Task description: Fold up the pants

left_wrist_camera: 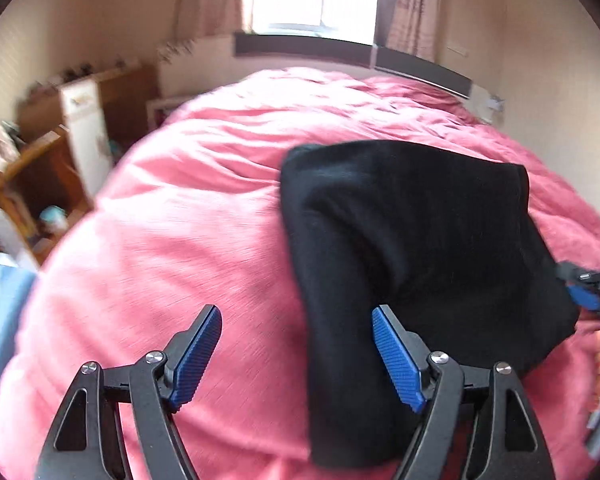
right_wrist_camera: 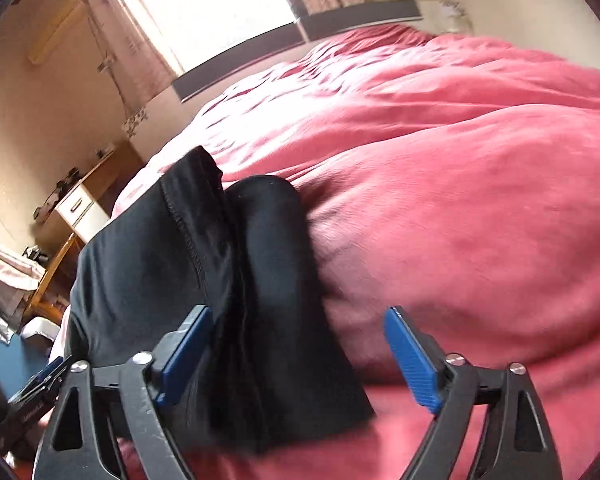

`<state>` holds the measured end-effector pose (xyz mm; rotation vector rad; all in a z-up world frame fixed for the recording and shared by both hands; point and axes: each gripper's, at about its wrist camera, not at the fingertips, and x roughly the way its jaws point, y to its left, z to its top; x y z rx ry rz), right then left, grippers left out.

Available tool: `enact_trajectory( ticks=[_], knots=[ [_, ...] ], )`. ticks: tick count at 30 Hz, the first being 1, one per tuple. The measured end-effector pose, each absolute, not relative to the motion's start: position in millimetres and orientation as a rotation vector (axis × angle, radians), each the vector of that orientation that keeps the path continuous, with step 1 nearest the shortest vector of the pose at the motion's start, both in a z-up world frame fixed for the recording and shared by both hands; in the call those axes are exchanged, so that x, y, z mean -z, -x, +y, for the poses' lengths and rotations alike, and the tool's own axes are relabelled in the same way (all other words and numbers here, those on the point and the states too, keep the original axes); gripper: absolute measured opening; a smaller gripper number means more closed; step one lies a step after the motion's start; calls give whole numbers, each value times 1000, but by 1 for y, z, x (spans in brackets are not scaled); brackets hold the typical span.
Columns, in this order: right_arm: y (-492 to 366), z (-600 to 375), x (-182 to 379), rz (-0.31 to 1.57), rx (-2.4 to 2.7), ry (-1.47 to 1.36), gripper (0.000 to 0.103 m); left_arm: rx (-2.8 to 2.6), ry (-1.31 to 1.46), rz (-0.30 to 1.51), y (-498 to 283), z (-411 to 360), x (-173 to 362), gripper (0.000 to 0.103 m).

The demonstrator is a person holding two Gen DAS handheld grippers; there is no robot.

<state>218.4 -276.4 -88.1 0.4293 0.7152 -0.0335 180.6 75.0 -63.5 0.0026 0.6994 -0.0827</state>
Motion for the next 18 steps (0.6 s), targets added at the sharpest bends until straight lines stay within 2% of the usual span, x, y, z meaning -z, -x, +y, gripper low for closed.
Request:
enact_trajectory(
  ticks=[2, 5, 14, 18],
  knots=[
    [-198, -271, 85, 724, 52, -418, 100, 41, -42, 674, -155, 70, 66, 80],
    [-170, -263, 84, 750, 65, -390, 102, 57, -76, 693, -121, 62, 72, 80],
    [-82, -236, 76, 763, 78, -274, 103, 33, -82, 733, -75, 37, 70, 79],
    [-50, -219, 67, 732, 68, -229, 103, 51, -75, 662, -49, 34, 49, 79]
  ],
)
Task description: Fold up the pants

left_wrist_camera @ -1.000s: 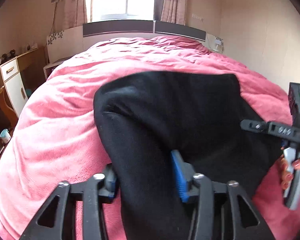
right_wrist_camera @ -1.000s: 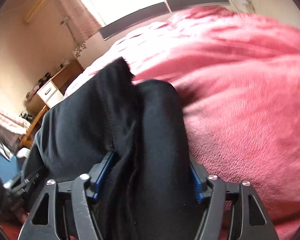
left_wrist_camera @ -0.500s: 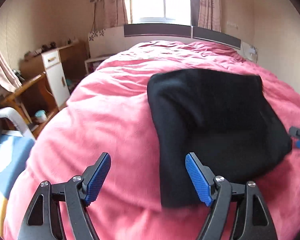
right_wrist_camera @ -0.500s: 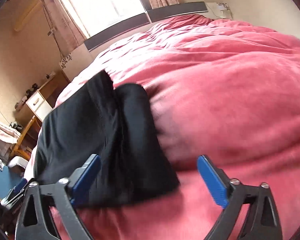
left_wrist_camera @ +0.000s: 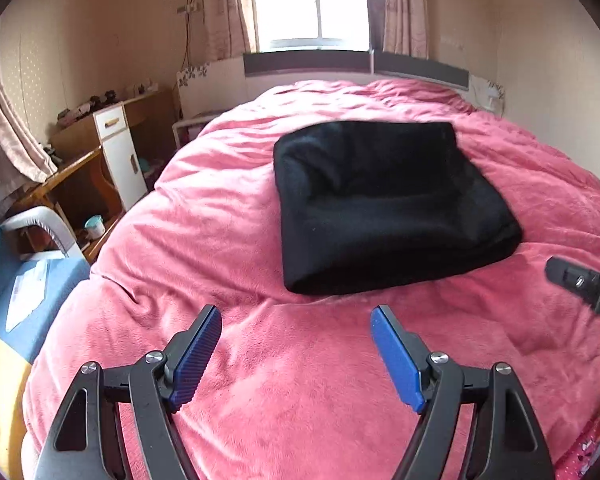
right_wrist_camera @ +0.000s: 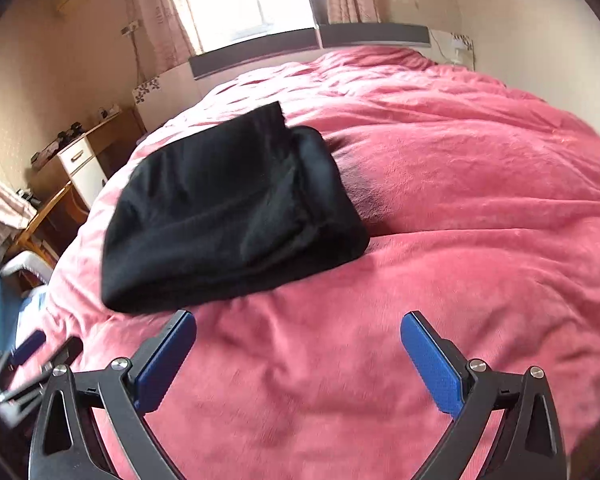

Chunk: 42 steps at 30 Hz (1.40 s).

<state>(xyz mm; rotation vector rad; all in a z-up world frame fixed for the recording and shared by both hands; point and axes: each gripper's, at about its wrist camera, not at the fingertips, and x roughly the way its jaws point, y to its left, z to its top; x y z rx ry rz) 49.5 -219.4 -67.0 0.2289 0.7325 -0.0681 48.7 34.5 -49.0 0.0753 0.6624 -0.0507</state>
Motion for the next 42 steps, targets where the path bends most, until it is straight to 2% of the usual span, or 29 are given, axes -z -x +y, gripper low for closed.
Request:
enact_trajectory(
  ticks=[14, 42],
  knots=[
    [23, -189, 20, 619, 78, -175, 103, 85, -66, 567, 15, 25, 1, 79],
    [35, -168, 21, 625, 51, -82, 103, 105, -36, 635, 18, 28, 9, 79]
  ],
)
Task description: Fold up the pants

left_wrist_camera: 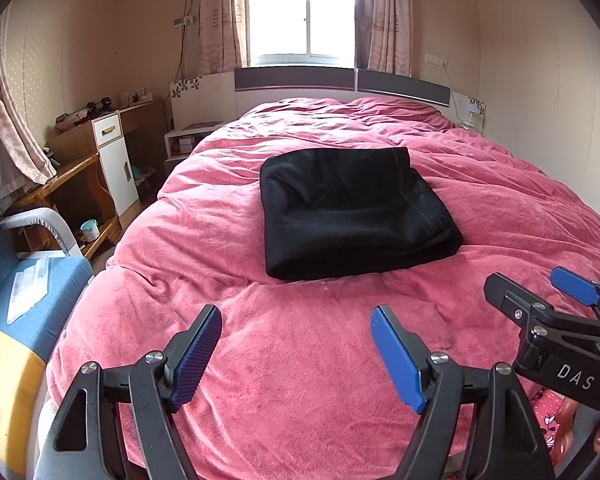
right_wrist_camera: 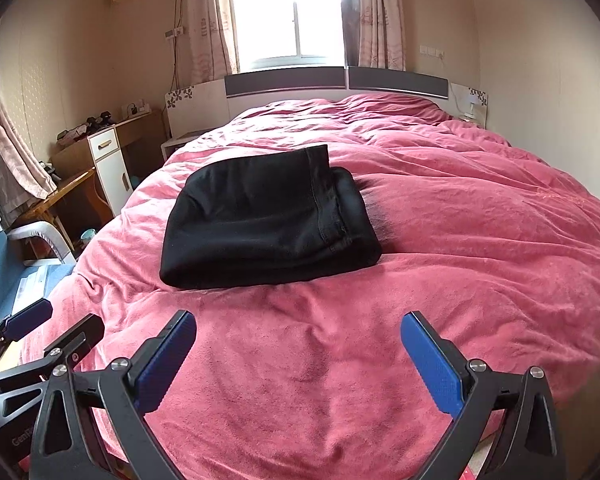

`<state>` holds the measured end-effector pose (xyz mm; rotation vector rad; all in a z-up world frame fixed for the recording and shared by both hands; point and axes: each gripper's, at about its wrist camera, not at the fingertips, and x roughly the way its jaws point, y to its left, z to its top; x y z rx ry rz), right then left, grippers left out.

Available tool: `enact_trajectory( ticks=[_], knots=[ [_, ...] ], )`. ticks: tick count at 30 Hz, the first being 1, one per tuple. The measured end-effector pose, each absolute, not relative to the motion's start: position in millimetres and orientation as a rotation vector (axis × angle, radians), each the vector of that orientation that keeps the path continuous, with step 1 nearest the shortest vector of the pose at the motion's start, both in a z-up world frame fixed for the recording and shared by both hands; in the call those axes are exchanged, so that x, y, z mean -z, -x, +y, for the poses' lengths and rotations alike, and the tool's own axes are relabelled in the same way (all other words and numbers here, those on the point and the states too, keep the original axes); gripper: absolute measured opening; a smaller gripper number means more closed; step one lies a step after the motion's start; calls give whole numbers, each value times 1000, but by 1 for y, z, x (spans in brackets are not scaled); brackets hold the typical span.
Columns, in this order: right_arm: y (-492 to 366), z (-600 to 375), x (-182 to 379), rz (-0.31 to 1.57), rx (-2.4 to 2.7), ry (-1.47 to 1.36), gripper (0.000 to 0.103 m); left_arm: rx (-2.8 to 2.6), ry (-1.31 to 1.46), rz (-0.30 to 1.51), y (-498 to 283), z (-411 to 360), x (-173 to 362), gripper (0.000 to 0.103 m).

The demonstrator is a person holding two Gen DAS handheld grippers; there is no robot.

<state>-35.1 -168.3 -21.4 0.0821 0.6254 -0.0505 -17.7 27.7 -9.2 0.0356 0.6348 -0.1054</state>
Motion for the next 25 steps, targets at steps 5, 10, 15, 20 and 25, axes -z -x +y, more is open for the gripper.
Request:
enact_trajectory(
  ticks=[5, 10, 15, 20, 25],
  knots=[
    [34, -170, 24, 635, 55, -81, 103, 105, -31, 618, 20, 28, 8, 79],
    [34, -169, 23, 632, 55, -81, 103, 112, -22, 614, 21, 28, 6, 79],
    [34, -168, 24, 638, 51, -85, 103, 125, -16, 618, 21, 27, 6, 79],
    [34, -169, 26, 650, 56, -96, 103, 115, -15, 610, 22, 27, 6, 79],
    [34, -169, 26, 653, 53, -95, 103, 114, -23, 610, 23, 26, 6, 78]
  ],
)
